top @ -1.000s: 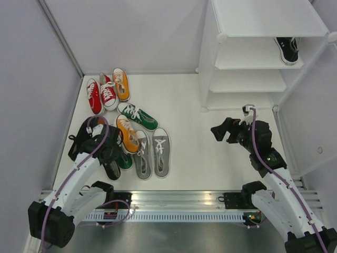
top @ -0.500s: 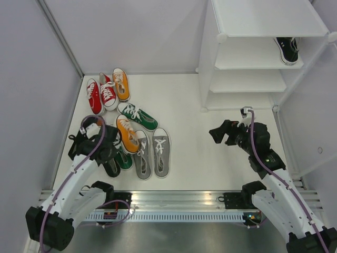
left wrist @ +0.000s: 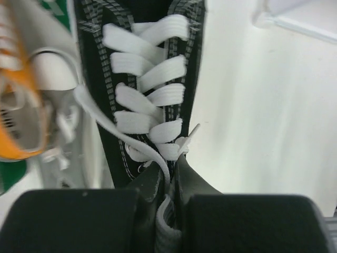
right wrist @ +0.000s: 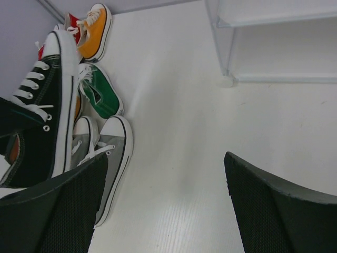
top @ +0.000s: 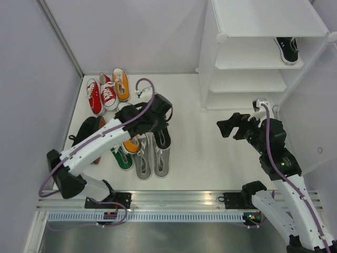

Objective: Place and organize the shoes in the shoe cabinet

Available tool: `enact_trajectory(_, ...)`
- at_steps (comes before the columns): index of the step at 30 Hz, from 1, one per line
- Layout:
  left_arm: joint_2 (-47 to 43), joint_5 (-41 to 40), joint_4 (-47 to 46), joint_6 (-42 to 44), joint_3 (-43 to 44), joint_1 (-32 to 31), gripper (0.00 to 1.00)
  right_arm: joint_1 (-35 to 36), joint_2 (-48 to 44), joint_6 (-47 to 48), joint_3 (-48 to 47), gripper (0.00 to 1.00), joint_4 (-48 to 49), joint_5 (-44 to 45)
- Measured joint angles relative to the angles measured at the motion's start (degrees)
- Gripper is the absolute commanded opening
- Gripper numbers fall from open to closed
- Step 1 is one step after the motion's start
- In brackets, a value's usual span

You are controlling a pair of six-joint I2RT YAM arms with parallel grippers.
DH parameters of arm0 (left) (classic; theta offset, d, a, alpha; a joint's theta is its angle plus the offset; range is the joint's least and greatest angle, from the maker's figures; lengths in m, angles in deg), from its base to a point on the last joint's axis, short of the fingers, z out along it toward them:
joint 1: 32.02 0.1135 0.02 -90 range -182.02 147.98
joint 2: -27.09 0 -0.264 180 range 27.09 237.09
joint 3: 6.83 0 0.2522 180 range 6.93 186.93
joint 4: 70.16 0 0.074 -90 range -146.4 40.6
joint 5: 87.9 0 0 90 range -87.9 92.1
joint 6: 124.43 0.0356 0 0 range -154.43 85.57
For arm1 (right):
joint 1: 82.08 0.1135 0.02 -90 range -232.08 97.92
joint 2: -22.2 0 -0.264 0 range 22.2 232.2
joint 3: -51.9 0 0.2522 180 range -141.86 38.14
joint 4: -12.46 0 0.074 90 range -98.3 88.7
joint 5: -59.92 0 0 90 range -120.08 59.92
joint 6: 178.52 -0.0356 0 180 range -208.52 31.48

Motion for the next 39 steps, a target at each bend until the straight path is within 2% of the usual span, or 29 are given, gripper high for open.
enact_trajectory(4,12.9,-0.9,-1.9,-1.8,9.3,-5.9,0.02,0.0,-1.6,0.6,-1.2,0.94,-3.0,3.3)
enact_trajectory(9,26.6,0.9,-6.8,-3.5,14.8,-9.1,0.03,0.0,-2.5,0.5,-1.2,0.93,-6.3,5.2)
enact_trajectory(12,35.5,3.5,-9.9,-4.1,18.0,-10.0,0.11,0.0,-3.1,0.5,-0.7,0.93,-7.5,5.9)
enact_trajectory(13,38.3,4.3,-10.7,-4.2,19.0,-10.3,0.21,0.0,-3.3,0.5,-0.5,0.93,-8.0,6.1)
enact_trajectory(15,43.0,5.9,-11.8,-4.4,20.7,-10.4,0.32,0.0,-3.5,0.5,0.2,0.93,-8.8,6.3)
enact_trajectory(16,44.3,6.5,-12.2,-4.5,21.1,-10.5,0.56,0.0,-3.5,0.5,0.7,0.93,-9.3,6.3)
enact_trajectory(18,45.6,7.6,-13.0,-4.5,21.5,-10.6,0.77,0.0,-3.5,0.5,1.5,0.92,-9.9,6.2)
enact_trajectory(19,45.5,7.7,-13.1,-4.3,21.6,-10.7,0.91,0.0,-3.5,0.5,2.0,0.92,-10.3,6.0)
enact_trajectory(21,44.4,7.4,-14.2,-3.7,21.8,-11.0,0.99,0.0,-3.2,0.5,2.9,0.91,-10.5,5.1)
enact_trajectory(26,35.5,4.2,-15.4,-1.9,17.6,-10.7,1.00,0.3,-0.5,0.2,6.1,0.90,-10.0,2.8)
enact_trajectory(31,23.3,3.4,-16.5,1.5,11.0,-5.6,0.99,3.3,3.7,-1.4,9.2,0.89,-7.7,2.8)
enact_trajectory(33,20.1,3.5,-17.2,3.1,9.3,-2.7,0.98,7.2,6.4,-2.4,9.4,0.89,-6.5,4.5)
enact_trajectory(39,12.3,7.4,-18.2,8.1,-0.1,7.0,0.95,25.2,14.2,-7.3,9.3,0.86,-1.8,16.7)
